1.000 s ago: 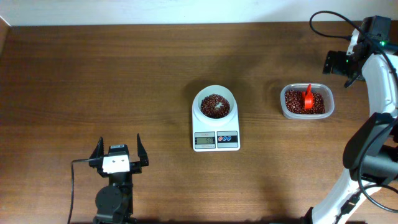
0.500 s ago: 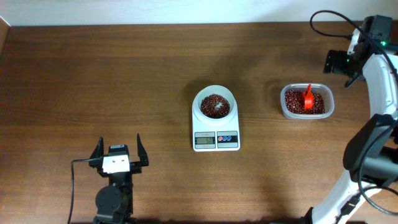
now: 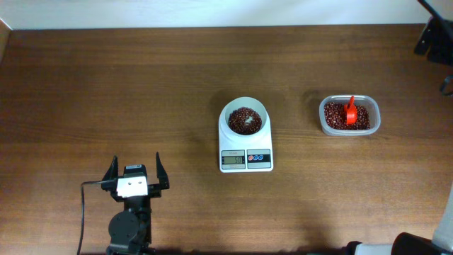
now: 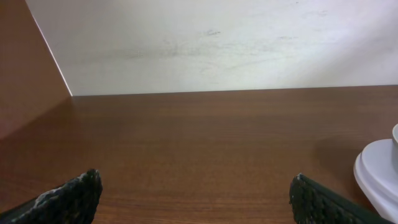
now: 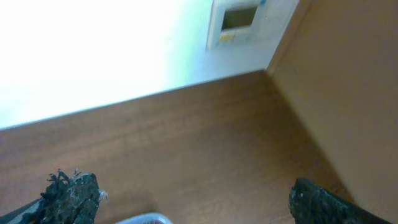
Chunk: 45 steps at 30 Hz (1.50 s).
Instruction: Scoop item into bowl and weigh 50g on scale
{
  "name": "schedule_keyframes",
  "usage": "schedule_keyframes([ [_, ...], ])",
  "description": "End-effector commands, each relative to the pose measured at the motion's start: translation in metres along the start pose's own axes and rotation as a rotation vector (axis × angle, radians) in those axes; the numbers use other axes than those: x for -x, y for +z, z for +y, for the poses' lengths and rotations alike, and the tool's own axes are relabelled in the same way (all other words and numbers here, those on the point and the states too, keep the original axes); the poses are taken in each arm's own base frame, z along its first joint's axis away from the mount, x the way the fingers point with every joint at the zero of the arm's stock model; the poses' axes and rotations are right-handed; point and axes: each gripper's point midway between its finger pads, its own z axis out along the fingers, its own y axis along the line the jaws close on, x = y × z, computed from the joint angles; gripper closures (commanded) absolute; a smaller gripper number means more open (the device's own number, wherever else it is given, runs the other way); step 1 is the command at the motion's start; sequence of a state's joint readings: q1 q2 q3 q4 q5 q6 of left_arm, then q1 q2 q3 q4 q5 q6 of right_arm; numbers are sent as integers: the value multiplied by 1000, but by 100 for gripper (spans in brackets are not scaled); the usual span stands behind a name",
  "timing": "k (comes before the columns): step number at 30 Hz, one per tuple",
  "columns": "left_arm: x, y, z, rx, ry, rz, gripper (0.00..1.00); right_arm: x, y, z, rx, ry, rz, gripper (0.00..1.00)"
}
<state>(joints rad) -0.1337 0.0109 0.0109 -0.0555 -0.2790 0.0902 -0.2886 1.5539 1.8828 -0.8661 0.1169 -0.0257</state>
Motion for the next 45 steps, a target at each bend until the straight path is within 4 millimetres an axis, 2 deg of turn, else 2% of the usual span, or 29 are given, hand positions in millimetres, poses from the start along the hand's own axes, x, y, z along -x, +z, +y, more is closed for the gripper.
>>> schedule_keyframes([
  [1,-1,0,-1,-7,17,2,1,1,-1,-1,-8,4,6,1],
  [4,-1,0,-1,-7,17,2,1,-4,5,20,105,1,24,1],
  [7,-1,0,-1,-7,17,2,1,-5,4,38,143,-28,24,1],
  [10,-1,0,-1,-7,17,2,1,-14,9,53,171,-65,41,1],
  [15,-1,0,-1,-7,17,2,1,-34,15,60,184,-70,27,1],
  [19,-1,0,-1,-7,17,2,1,-72,23,63,197,-68,-2,1],
  [24,-1,0,-1,-7,17,2,1,-141,36,85,319,-98,2,1],
  [26,-1,0,-1,-7,17,1,1,-162,38,88,326,-110,28,2],
  [30,-1,0,-1,-7,17,2,1,-200,40,110,381,-173,23,1],
  [34,-1,0,-1,-7,17,2,1,-236,42,123,419,-192,38,1],
  [37,-1,0,-1,-7,17,2,1,-276,42,119,415,-195,101,1],
  [41,-1,0,-1,-7,17,2,1,-331,33,107,384,-201,156,1],
  [42,-1,0,-1,-7,17,2,1,-343,31,106,384,-200,141,1],
  [45,-1,0,-1,-7,17,2,1,-364,22,102,381,-190,14,1],
])
